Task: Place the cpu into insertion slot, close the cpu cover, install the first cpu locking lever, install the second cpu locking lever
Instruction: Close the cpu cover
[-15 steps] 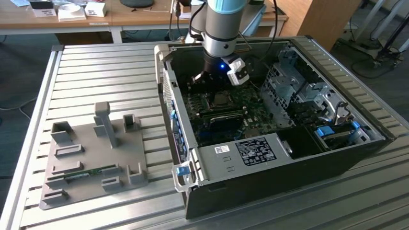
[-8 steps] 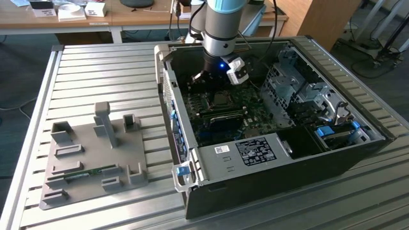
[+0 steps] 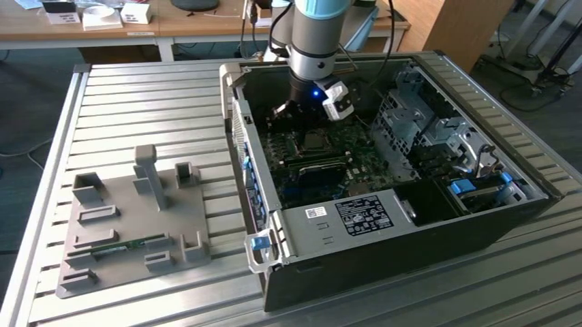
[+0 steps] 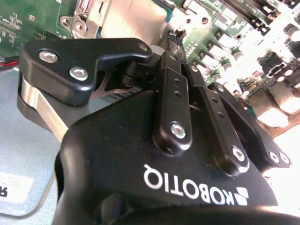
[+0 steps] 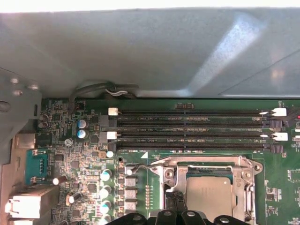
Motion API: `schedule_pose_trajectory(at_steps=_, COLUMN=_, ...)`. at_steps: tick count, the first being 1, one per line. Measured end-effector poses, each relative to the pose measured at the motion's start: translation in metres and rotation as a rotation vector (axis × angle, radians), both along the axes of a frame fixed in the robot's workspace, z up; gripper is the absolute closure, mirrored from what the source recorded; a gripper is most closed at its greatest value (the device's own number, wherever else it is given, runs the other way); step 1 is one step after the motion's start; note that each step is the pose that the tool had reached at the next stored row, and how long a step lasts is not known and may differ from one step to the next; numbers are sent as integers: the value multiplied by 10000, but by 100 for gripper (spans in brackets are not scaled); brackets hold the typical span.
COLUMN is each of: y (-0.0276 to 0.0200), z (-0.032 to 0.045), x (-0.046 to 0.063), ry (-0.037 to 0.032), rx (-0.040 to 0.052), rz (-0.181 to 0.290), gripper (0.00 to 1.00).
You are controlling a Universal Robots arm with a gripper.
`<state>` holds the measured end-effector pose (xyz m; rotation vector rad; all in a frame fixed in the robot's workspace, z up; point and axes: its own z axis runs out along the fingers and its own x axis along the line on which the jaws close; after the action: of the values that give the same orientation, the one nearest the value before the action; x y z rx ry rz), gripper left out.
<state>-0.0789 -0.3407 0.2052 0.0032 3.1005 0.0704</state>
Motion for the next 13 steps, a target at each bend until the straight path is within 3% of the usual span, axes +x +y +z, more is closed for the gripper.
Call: schedule_pose_trajectory(at_steps=13, y=-1, z=81, x=2, ry=0, rx=7, rz=0, gripper=89)
